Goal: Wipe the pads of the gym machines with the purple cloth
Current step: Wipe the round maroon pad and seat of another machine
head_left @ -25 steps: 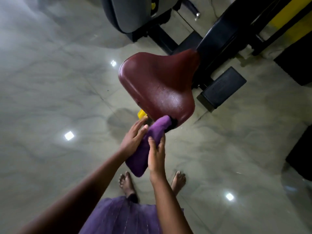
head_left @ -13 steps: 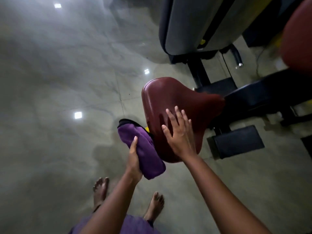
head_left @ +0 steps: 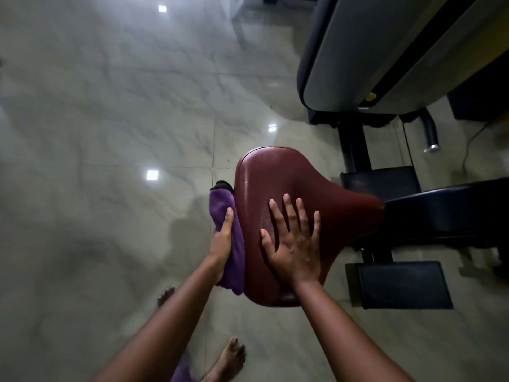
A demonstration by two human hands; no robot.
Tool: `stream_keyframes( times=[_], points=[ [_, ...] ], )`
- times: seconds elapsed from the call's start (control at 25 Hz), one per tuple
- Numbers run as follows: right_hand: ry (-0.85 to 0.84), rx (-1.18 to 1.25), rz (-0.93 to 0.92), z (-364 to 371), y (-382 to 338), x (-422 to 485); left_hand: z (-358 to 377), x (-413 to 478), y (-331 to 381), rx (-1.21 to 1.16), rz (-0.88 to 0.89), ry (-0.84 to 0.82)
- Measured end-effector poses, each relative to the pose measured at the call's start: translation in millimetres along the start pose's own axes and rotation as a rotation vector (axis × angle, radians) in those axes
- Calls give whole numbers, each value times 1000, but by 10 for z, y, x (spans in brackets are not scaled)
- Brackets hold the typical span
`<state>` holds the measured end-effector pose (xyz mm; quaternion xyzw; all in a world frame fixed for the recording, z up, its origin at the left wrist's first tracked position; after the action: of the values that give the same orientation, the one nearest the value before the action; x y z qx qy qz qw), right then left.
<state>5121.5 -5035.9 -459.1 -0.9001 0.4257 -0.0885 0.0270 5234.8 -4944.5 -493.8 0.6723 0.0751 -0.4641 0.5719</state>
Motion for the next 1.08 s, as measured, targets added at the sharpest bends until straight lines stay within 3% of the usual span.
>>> stream_keyframes(
  times=[0.2, 0.4, 0.48, 0.56, 0.68, 0.88, 1.08],
  points=[
    [-18, -20, 17, 19, 15, 7, 194, 523, 658, 102, 81, -42],
    [-37, 45, 50, -13, 3, -24, 92, 269, 542, 275, -10, -116],
    [16, 94, 233, -14, 11, 65, 98, 325, 623, 334, -37, -122],
    [101, 84, 601, -19, 92, 171, 170, 500, 836, 395, -59, -129],
    [153, -4, 945, 0, 138, 386, 286, 871, 1143, 462, -81, -266],
    [139, -103, 994, 60, 73, 501, 696, 1325, 1619, 904, 167, -561],
    [122, -104, 1013, 19, 54, 523, 1312, 1481, 1736, 1444, 288, -733]
  ],
)
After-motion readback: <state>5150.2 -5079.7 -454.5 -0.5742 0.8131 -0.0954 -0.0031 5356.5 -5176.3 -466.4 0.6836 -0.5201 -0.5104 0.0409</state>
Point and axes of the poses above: each hand's wrist, its own x-axis towards the middle knuckle, its own z-axis out of the palm, y = z × x, the point moved 3 cm from there along x, towards the middle knuckle, and after that the axes turned 6 degrees about z, right-handed, at the moved point
